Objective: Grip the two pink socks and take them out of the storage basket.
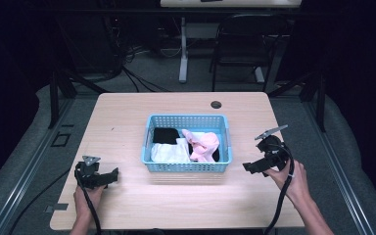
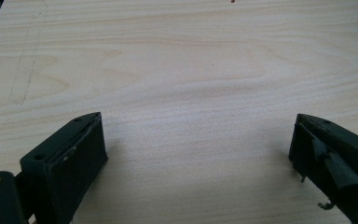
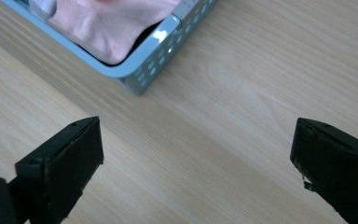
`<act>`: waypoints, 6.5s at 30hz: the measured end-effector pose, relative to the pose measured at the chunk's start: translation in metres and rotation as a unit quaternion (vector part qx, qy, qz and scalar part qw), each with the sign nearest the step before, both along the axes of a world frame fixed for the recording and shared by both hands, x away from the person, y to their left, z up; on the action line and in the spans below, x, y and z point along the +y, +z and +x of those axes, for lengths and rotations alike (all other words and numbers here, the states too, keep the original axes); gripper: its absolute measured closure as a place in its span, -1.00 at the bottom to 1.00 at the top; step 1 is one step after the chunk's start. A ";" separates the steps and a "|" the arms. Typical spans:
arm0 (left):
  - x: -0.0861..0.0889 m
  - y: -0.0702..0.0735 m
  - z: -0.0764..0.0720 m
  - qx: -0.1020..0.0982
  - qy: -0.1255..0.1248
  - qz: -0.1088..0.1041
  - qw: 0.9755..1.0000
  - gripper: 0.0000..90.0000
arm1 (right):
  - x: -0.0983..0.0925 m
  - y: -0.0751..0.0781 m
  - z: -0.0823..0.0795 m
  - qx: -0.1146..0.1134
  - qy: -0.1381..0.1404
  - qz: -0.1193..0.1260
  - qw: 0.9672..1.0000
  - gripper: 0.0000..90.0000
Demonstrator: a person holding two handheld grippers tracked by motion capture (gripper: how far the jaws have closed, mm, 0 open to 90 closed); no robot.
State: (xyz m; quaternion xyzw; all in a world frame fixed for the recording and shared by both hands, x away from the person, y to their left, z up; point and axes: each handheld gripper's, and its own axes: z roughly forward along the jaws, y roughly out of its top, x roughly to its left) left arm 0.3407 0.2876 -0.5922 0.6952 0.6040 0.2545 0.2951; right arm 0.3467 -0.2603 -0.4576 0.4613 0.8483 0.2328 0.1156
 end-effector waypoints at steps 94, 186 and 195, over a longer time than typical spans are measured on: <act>0.000 0.000 0.001 0.001 -0.002 0.000 1.000 -0.92 | 0.158 -0.034 0.114 0.086 0.070 -0.039 0.993 0.80; 0.001 0.000 0.001 0.001 -0.003 0.000 1.000 -0.92 | 0.019 0.116 0.067 -0.036 -0.010 0.008 0.999 0.81; 0.000 0.000 0.001 0.001 -0.003 0.000 1.000 -0.92 | -0.008 0.103 0.066 -0.030 -0.044 -0.001 0.999 0.81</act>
